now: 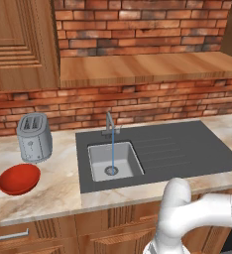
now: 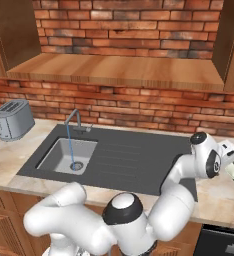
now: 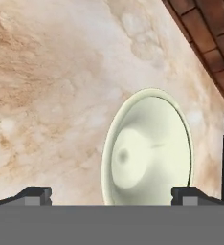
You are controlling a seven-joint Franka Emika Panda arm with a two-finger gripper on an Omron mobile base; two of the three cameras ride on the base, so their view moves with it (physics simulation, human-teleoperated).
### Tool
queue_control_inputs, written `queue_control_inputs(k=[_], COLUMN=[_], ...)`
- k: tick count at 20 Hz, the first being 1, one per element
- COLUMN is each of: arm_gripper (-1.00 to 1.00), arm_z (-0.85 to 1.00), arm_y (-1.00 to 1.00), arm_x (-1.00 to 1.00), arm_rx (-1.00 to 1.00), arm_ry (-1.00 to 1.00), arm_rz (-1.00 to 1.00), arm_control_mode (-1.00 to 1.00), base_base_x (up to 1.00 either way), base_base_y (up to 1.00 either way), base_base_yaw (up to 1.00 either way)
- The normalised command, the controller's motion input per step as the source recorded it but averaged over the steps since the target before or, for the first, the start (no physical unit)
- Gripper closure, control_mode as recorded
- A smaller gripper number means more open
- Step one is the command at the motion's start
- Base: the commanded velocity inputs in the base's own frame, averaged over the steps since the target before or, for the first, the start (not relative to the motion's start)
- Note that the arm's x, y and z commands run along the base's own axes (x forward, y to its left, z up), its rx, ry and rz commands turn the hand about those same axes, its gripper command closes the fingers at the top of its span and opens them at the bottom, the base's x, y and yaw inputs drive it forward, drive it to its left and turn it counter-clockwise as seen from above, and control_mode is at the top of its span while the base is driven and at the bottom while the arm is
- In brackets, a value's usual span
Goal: Rinse each bowl for a few seconds and place them down in the sink or on the counter.
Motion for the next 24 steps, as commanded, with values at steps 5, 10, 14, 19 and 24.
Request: queue_control_inputs(k=[5, 10, 14, 19, 24], arm_gripper=[-1.0, -1.0, -1.0, -1.0, -1.0], arm_z=[-0.2, -0.23, -0.25, -0.28, -0.27], arm_y=[-0.22, -0.17, -0.15, -0.18, -0.21], arm_x=[0.16, 0.14, 0.14, 0.17, 0.16], arm_rx=[0.04, 0.04, 0.04, 0.04, 0.05], arm_ry=[0.03, 0.02, 0.02, 0.03, 0.03], arm_rz=[0.0, 0.0, 0.0, 0.0, 0.0], arm_control_mode=[-1.0, -1.0, -1.0, -1.0, -1.0], base_base_x=[0.0, 0.0, 0.0, 0.0, 0.0], base_base_y=[0.0, 0.0, 0.0, 0.0, 0.0], base_base_yaw=[0.0, 0.0, 0.0, 0.0, 0.0])
